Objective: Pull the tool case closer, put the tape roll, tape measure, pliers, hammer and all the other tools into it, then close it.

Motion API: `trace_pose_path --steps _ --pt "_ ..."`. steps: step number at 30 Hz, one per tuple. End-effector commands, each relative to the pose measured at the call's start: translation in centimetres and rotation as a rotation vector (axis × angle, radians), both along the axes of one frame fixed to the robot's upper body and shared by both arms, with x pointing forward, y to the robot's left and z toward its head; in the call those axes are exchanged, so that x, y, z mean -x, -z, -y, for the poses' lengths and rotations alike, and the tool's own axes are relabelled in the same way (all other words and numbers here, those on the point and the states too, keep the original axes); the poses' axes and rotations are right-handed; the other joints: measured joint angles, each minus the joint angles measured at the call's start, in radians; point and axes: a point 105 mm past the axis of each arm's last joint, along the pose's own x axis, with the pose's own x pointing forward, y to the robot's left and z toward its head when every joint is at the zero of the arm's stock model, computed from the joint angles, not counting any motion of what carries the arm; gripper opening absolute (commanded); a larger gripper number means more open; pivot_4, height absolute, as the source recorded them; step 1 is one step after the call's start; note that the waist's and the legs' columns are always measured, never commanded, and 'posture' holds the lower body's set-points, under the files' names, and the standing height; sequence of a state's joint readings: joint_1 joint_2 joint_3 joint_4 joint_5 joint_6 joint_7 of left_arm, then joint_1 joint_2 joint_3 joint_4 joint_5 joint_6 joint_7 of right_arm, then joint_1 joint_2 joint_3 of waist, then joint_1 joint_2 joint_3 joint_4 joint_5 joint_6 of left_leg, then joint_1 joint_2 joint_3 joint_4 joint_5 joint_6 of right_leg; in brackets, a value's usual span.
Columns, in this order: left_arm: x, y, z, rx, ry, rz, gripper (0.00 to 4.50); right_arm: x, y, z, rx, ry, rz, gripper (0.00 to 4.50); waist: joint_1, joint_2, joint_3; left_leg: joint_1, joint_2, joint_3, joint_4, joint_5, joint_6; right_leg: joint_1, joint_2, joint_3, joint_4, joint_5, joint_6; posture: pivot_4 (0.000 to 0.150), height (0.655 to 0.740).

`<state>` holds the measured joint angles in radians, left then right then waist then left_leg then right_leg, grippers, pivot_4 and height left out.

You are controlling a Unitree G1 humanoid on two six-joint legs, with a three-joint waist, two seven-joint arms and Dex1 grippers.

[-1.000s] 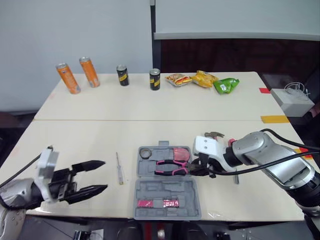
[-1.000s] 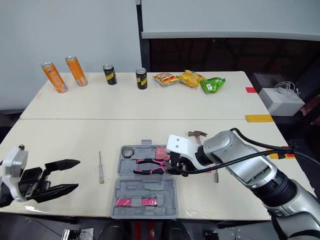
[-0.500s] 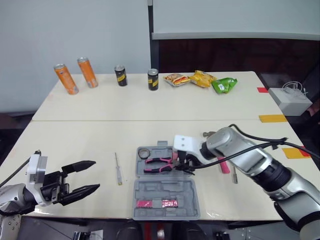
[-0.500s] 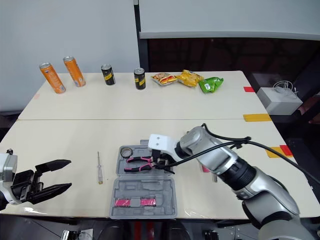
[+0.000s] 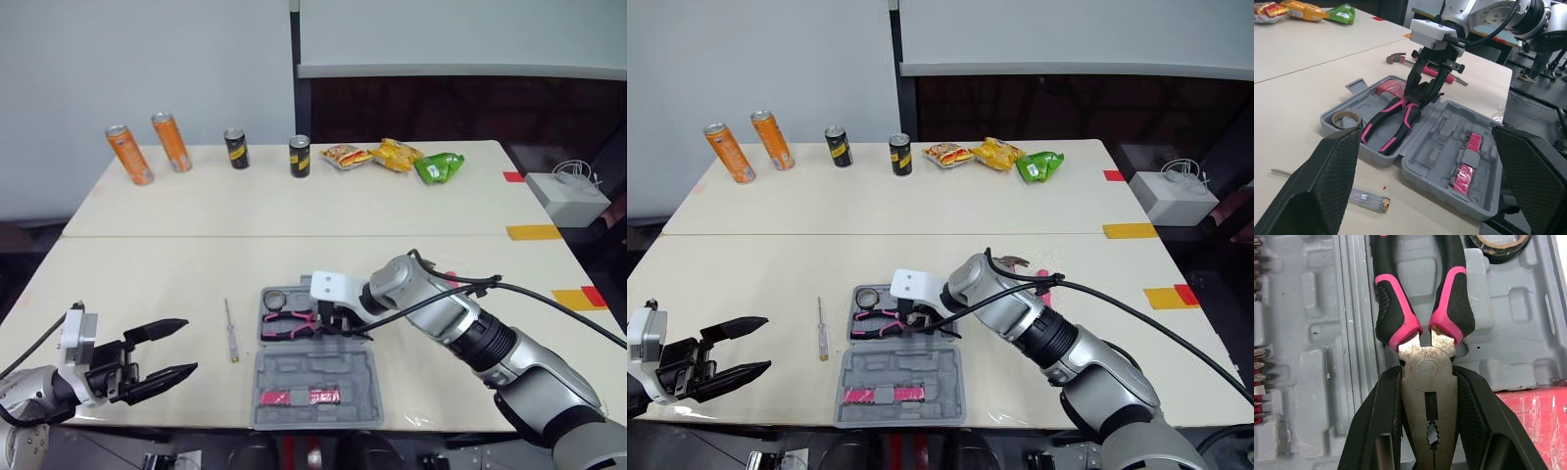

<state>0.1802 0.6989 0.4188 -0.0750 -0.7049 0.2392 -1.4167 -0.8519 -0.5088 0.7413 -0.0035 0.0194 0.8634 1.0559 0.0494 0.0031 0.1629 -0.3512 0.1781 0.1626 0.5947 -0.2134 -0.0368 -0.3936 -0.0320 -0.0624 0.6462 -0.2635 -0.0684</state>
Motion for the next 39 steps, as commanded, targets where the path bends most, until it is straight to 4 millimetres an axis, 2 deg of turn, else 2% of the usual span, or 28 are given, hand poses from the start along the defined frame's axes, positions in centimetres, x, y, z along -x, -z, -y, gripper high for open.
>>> trace_pose_path --steps 1,4,8,11,14,17,20,21,23,26,28,29,33,36,39 --pt "0.0 -0.2 0.1 -0.013 -0.003 0.024 4.50 0.0 -0.5 -0.3 -0.012 -0.032 0.012 2.00 0.000 0.000 0.000 0.000 0.000 0.000 0.000 0.000 0.000 0.000 0.000 0.000 0.000 0.000 0.000 0.150 0.7400" --pt "0.0 -0.3 0.3 -0.009 -0.002 0.027 4.50 -0.1 -0.8 -0.3 -0.050 -0.036 0.026 2.93 0.000 0.000 0.000 0.000 0.000 0.000 0.000 0.000 0.000 0.000 0.000 0.000 0.000 0.000 0.000 0.150 0.7400" --pt "-0.1 -0.8 0.5 0.004 -0.008 0.034 4.50 -0.2 -2.1 0.1 -0.168 -0.047 0.074 2.93 0.003 -0.001 0.000 0.000 0.000 0.000 0.000 0.000 0.000 0.000 0.000 0.000 0.000 0.000 0.000 0.150 0.7400" --pt "-0.2 -1.1 0.9 0.007 -0.005 0.047 4.50 0.1 -3.3 0.0 -0.342 -0.083 0.126 2.93 0.004 -0.001 0.000 0.000 0.000 0.000 0.000 0.000 0.000 0.000 0.000 0.000 0.000 0.000 0.000 0.150 0.7400" --pt "-0.3 -1.3 1.4 0.003 -0.004 0.063 4.50 1.0 -4.4 -0.4 -0.542 -0.086 0.088 2.93 0.001 -0.002 -0.001 0.000 0.000 0.000 0.000 0.000 0.000 0.000 0.000 0.000 0.000 0.000 0.000 0.150 0.7400" --pt "-0.5 -1.4 1.7 0.007 -0.002 0.069 4.50 1.1 -4.4 -0.7 -0.651 -0.051 0.056 2.93 -0.002 -0.002 -0.001 0.000 0.001 0.000 0.000 0.000 0.000 0.000 0.001 0.000 0.001 0.000 0.000 0.150 0.7400" --pt "-0.6 -1.4 1.9 0.012 0.000 0.070 4.50 0.7 -3.4 -1.0 -0.712 0.011 0.043 2.93 0.000 -0.002 -0.001 0.001 0.001 0.000 0.000 0.000 0.000 0.000 0.001 0.000 0.001 0.000 -0.001 0.150 0.7400" --pt "-0.6 -1.4 2.0 0.013 0.000 0.070 4.50 0.7 -3.0 -1.1 -0.721 0.026 0.033 2.41 0.000 -0.002 -0.001 0.001 0.001 0.000 0.000 0.000 0.000 0.000 0.001 0.000 0.000 0.000 -0.001 0.150 0.7400" --pt "-0.7 -1.3 2.0 0.014 -0.001 0.072 4.50 0.6 -2.4 -1.2 -0.720 0.038 0.028 1.87 0.000 -0.002 -0.001 0.000 0.001 0.001 0.000 0.000 0.000 0.000 0.001 0.000 0.000 0.000 -0.001 0.150 0.7400" --pt "-0.8 -1.3 2.0 0.014 -0.003 0.073 4.50 0.4 -1.4 -1.3 -0.710 0.048 0.032 0.70 0.001 -0.002 -0.001 0.000 0.001 0.001 0.000 0.000 0.000 0.000 0.001 0.000 0.000 0.000 -0.001 0.150 0.7400" --pt "-0.9 -1.3 2.0 0.014 -0.006 0.073 4.50 0.0 -0.6 -1.4 -0.705 0.068 0.036 0.18 0.000 -0.002 -0.001 0.000 0.001 0.000 0.000 0.000 0.000 0.000 0.001 0.000 0.000 0.000 -0.001 0.150 0.7400" --pt "-0.9 -1.3 2.0 0.014 -0.008 0.073 4.50 -0.2 -0.4 -1.4 -0.704 0.075 0.039 0.06 -0.001 -0.002 -0.001 0.000 0.001 0.000 0.000 0.000 0.000 0.000 0.001 0.000 0.000 0.000 -0.001 0.150 0.7400" --pt "-0.9 -1.2 2.2 0.015 -0.015 0.072 4.50 -0.8 0.6 -1.6 -0.689 0.102 0.046 0.06 -0.001 -0.002 -0.001 0.000 0.001 0.000 0.000 0.000 0.000 0.000 0.001 0.000 0.000 0.000 -0.001 0.150 0.7400" --pt "-0.9 -1.1 2.2 0.014 -0.025 0.072 4.50 -1.0 2.2 -1.5 -0.634 0.109 0.035 0.06 -0.001 -0.002 -0.001 0.000 0.001 0.000 0.000 0.000 0.000 0.000 0.001 0.000 0.000 0.000 -0.001 0.150 0.7400" --pt "-0.9 -1.0 2.2 0.015 -0.033 0.072 4.50 -1.0 4.7 -1.0 -0.548 0.128 0.006 0.06 -0.003 -0.002 -0.001 0.000 0.001 0.001 0.000 0.000 0.000 0.000 0.001 0.000 0.000 0.000 -0.001 0.150 0.7400"
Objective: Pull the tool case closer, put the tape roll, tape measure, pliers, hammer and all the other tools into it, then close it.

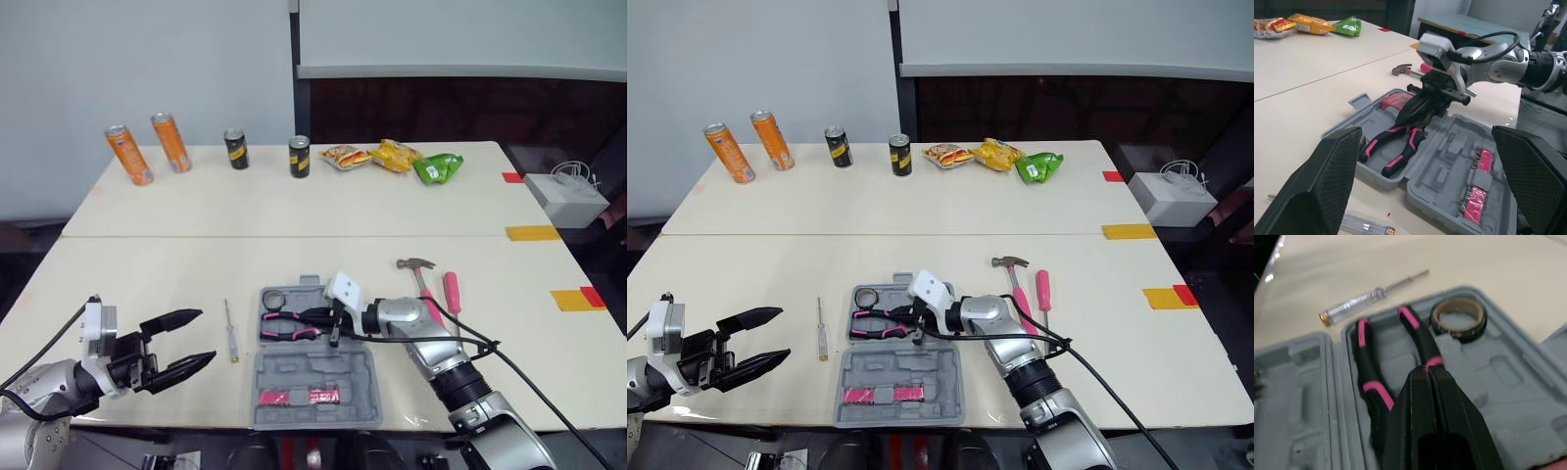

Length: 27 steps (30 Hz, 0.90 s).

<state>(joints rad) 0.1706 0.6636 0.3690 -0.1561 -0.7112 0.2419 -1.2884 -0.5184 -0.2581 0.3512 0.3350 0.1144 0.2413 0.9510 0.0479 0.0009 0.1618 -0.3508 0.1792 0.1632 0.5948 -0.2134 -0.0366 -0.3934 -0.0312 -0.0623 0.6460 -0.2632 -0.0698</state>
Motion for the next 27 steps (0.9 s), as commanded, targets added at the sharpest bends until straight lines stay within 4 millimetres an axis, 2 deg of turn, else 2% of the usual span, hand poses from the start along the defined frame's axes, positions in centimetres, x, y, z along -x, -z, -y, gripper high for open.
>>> trace_pose_path --steps 1,6,10,16,19,23,27 --pt "0.0 -0.7 0.4 -0.002 0.005 0.039 4.50 -0.1 2.3 0.4 0.105 -0.005 -0.012 0.06 -0.002 0.000 -0.001 0.000 0.000 0.000 0.000 0.000 0.000 0.000 0.000 0.000 0.000 0.000 0.000 0.150 0.7400" --pt "0.0 -0.6 0.5 -0.001 -0.005 0.036 4.50 0.8 6.9 2.1 0.292 0.007 -0.152 0.06 -0.004 -0.001 -0.013 0.004 0.000 0.001 0.000 0.000 0.000 0.003 0.000 0.000 0.000 0.000 -0.001 0.150 0.7400" --pt "0.0 -0.5 0.6 0.000 -0.014 0.033 4.50 1.2 8.8 2.8 0.365 0.022 -0.249 0.06 -0.004 -0.001 -0.020 0.021 0.000 0.002 -0.004 -0.004 -0.006 0.018 0.000 0.001 -0.003 -0.002 -0.003 0.150 0.7400" --pt "-0.1 -0.5 0.7 0.005 -0.035 0.022 4.50 2.2 10.4 3.1 0.417 0.019 -0.319 0.06 -0.004 -0.002 -0.037 0.028 0.000 0.003 -0.008 -0.005 -0.008 0.023 0.000 0.002 -0.004 -0.006 -0.003 0.150 0.7400" --pt "-0.1 -0.4 0.8 0.013 -0.048 0.009 4.50 1.2 9.0 2.4 0.312 0.049 -0.265 0.06 -0.003 -0.002 -0.041 0.036 0.000 0.003 -0.009 -0.006 -0.010 0.031 0.000 0.002 -0.005 -0.009 -0.003 0.150 0.7400" --pt "-0.5 -0.2 0.8 -0.003 -0.113 0.035 4.50 -0.9 4.5 1.7 0.076 0.102 -0.106 0.06 0.001 -0.002 -0.040 0.035 0.000 0.003 -0.009 -0.007 -0.010 0.031 0.001 0.002 -0.005 -0.010 -0.003 0.150 0.7400" --pt "-1.3 0.3 0.5 -0.005 -0.195 0.041 4.50 -1.4 0.9 2.1 -0.091 0.121 0.022 0.06 0.006 -0.001 -0.029 0.032 -0.001 0.003 -0.009 -0.007 -0.009 0.030 0.000 0.002 -0.008 -0.009 -0.003 0.150 0.7400"
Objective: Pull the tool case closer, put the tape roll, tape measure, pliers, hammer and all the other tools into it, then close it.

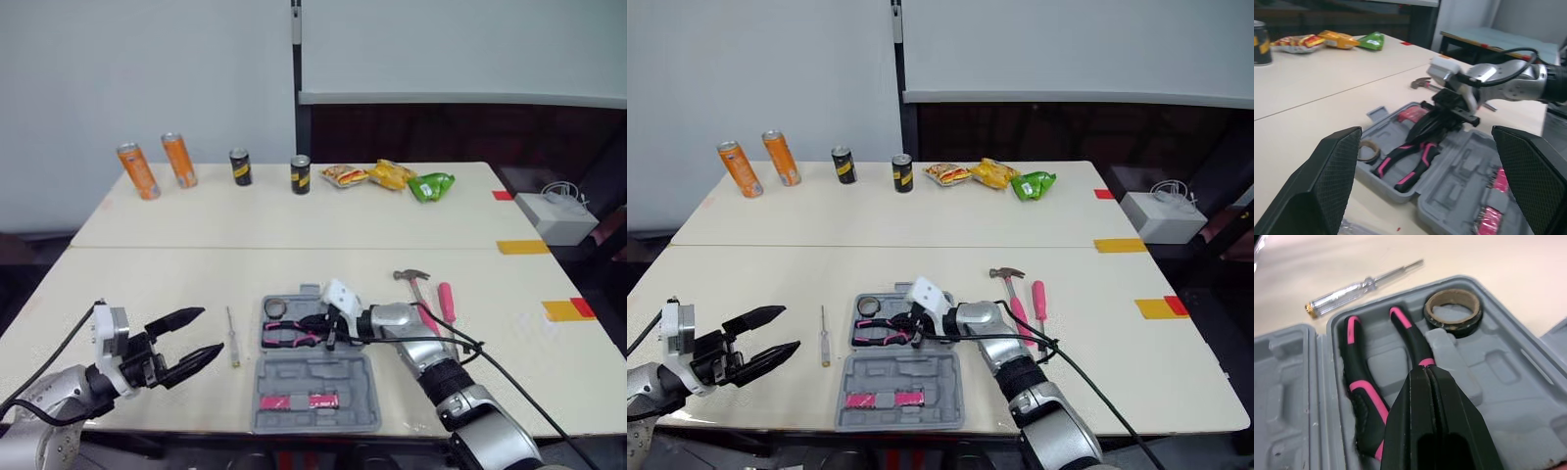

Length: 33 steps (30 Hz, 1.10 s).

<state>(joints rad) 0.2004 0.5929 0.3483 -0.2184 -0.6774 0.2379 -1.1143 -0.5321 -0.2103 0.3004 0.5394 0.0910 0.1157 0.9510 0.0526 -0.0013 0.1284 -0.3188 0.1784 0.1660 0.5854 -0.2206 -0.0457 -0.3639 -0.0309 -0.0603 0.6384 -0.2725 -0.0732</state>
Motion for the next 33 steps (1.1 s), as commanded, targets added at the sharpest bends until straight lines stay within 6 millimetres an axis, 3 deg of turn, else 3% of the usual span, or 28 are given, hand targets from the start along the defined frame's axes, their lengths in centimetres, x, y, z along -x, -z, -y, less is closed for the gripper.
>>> trace_pose_path --steps 1,5,9,15,21,23,28,33 --pt "-0.6 -0.6 -0.1 0.010 -0.060 0.051 4.50 -0.2 -2.6 1.2 -0.156 0.054 0.060 0.06 0.002 0.002 0.007 -0.001 0.000 0.000 0.000 0.000 0.000 -0.001 0.000 0.000 0.000 0.000 0.000 0.150 0.7400" --pt "-0.5 0.0 0.0 0.035 -0.061 0.007 4.50 1.0 -6.0 1.5 -0.280 0.013 0.169 0.06 -0.006 0.001 0.008 -0.022 0.001 -0.001 0.000 0.004 0.006 -0.021 0.001 -0.001 0.001 0.002 0.003 0.150 0.7400" --pt "-0.5 0.0 0.0 0.055 -0.058 -0.004 4.50 1.7 -7.8 2.6 -0.315 0.027 0.185 0.06 -0.011 0.001 0.009 -0.032 0.002 -0.003 0.001 0.003 0.006 -0.032 0.003 -0.002 0.004 0.006 0.009 0.150 0.7400" --pt "0.7 1.5 -1.6 0.064 -0.079 -0.072 4.50 4.5 -8.5 7.4 -0.258 0.050 0.218 1.88 0.001 0.001 0.010 -0.032 0.002 -0.003 0.001 0.001 0.008 -0.028 0.002 -0.003 -0.003 0.006 0.009 0.150 0.7400" --pt "2.9 2.5 -4.7 0.030 -0.162 -0.130 4.50 9.1 -6.9 16.5 -0.125 0.229 0.161 3.90 0.005 0.000 0.017 -0.031 0.002 -0.003 0.001 0.000 0.011 -0.022 0.002 -0.002 -0.013 0.006 0.009 0.150 0.7400" --pt "3.4 2.7 -5.7 0.026 -0.201 -0.146 4.50 10.2 -6.8 18.5 -0.098 0.283 0.152 4.49 0.005 0.000 0.020 -0.029 0.002 -0.002 0.001 -0.003 0.010 -0.019 0.002 -0.003 -0.017 0.006 0.009 0.150 0.7400" --pt "4.7 3.3 -7.5 -0.007 -0.269 -0.195 4.50 12.4 -7.0 22.6 -0.032 0.399 0.144 4.49 -0.001 0.002 0.022 -0.025 0.002 -0.002 0.001 -0.005 0.011 -0.014 0.002 -0.002 -0.023 0.007 0.010 0.150 0.7400" --pt "4.1 3.1 -6.7 -0.019 -0.241 -0.199 4.50 13.4 -6.2 23.5 0.003 0.436 0.109 4.49 0.007 0.001 0.022 -0.026 0.001 -0.002 0.000 -0.005 0.015 -0.013 0.002 -0.003 -0.027 0.007 0.011 0.150 0.7400"
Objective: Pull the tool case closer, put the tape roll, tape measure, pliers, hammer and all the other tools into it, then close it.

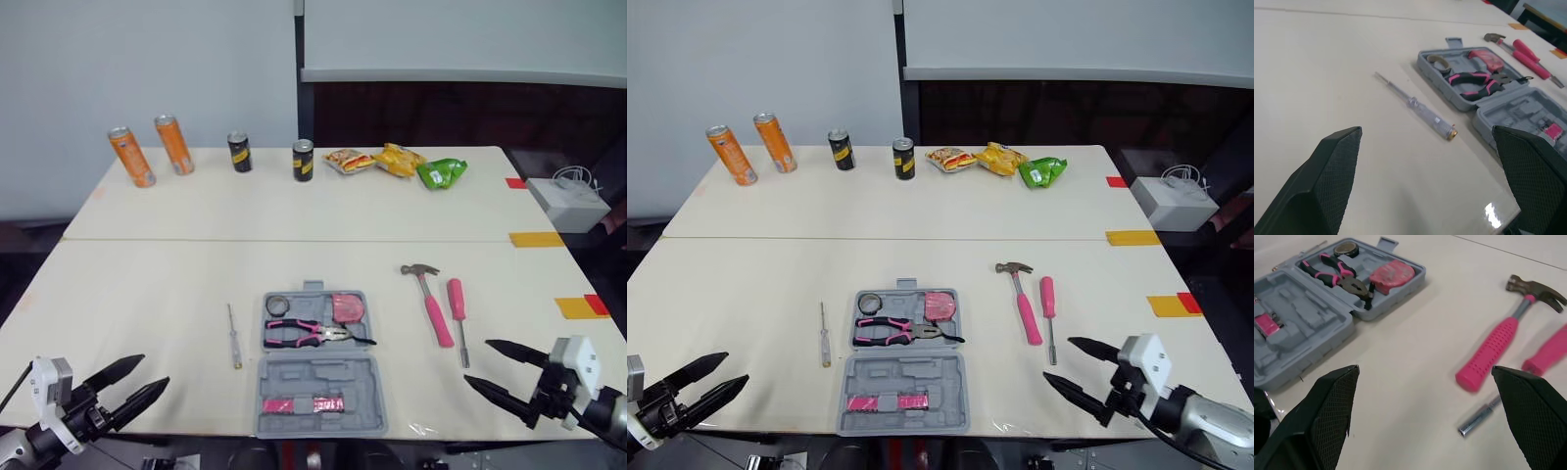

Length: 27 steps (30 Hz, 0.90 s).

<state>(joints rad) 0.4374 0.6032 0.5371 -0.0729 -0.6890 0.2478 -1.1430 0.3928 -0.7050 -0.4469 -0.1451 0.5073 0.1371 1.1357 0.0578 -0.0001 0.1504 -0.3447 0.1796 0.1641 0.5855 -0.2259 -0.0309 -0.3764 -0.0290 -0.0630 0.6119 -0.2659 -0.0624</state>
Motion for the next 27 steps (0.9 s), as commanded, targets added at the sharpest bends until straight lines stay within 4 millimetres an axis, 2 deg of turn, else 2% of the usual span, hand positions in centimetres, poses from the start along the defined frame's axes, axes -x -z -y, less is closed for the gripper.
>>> trace_pose_path --steps 1,7,11,12,13,17,18,21,24,27 --pt "-0.9 -1.2 0.7 -0.023 0.049 0.034 4.50 -0.3 -1.2 -0.1 0.019 -0.009 0.054 4.49 0.003 0.000 0.000 0.000 0.000 0.000 0.000 0.001 0.001 0.000 0.000 0.000 0.000 0.000 0.000 0.150 0.7400" --pt "-3.5 -2.3 3.2 -0.104 0.237 0.054 4.50 -2.3 -1.5 -2.9 0.076 -0.088 0.072 4.49 0.011 0.003 0.001 0.001 0.000 0.000 0.000 0.002 0.002 0.000 0.000 0.000 0.002 0.001 0.000 0.150 0.7400" --pt "-5.4 -2.1 4.5 -0.177 0.360 0.026 3.39 -4.4 -1.7 -5.5 0.106 -0.185 0.070 4.50 0.008 0.004 0.000 0.002 0.000 0.000 0.000 0.002 0.002 0.000 0.000 0.000 0.003 0.002 0.001 0.150 0.7400" --pt "-5.8 -2.0 4.9 -0.196 0.388 0.024 3.02 -4.8 -1.7 -6.1 0.111 -0.214 0.061 3.97 0.006 0.004 0.001 0.002 0.000 0.000 0.000 0.002 0.002 0.000 0.000 0.000 0.003 0.002 0.001 0.150 0.7400" --pt "-6.1 -1.9 5.2 -0.207 0.418 0.012 2.72 -5.2 -1.6 -6.5 0.128 -0.234 0.056 3.76 0.004 0.004 0.001 0.002 -0.001 0.000 0.001 0.002 0.002 -0.001 0.000 0.000 0.004 0.003 0.002 0.150 0.7400" --pt "-6.8 -1.1 6.6 -0.266 0.554 -0.034 1.29 -6.8 -1.2 -8.0 0.216 -0.310 0.034 2.29 0.001 0.005 0.001 0.000 -0.001 0.000 0.001 0.003 0.003 -0.003 -0.001 0.000 0.006 0.003 0.002 0.150 0.7400" --pt "-7.1 -1.0 6.8 -0.277 0.570 -0.038 1.09 -7.1 -1.0 -8.3 0.231 -0.327 0.024 2.10 0.000 0.004 0.001 -0.001 -0.001 0.000 0.001 0.003 0.003 -0.003 -0.001 0.000 0.007 0.003 0.002 0.150 0.7400" --pt "-8.1 -0.8 7.3 -0.309 0.609 -0.056 0.06 -7.5 -0.2 -9.2 0.284 -0.386 -0.022 1.05 0.000 0.005 0.001 -0.003 -0.001 -0.001 0.002 0.003 0.003 -0.005 -0.001 0.000 0.011 0.003 0.002 0.150 0.7400" --pt "-8.7 -0.2 7.7 -0.343 0.643 -0.084 0.00 -7.8 0.5 -10.0 0.335 -0.435 -0.053 0.02 -0.001 0.005 0.001 -0.004 -0.001 -0.001 0.004 0.003 0.003 -0.007 -0.001 0.000 0.014 0.003 0.001 0.150 0.7400" --pt "-9.2 0.7 8.6 -0.385 0.682 -0.101 0.00 -8.1 1.2 -10.8 0.402 -0.491 -0.067 0.02 -0.005 0.005 0.001 -0.005 -0.001 -0.001 0.006 0.003 0.003 -0.008 -0.002 0.000 0.017 0.003 0.000 0.150 0.7400"
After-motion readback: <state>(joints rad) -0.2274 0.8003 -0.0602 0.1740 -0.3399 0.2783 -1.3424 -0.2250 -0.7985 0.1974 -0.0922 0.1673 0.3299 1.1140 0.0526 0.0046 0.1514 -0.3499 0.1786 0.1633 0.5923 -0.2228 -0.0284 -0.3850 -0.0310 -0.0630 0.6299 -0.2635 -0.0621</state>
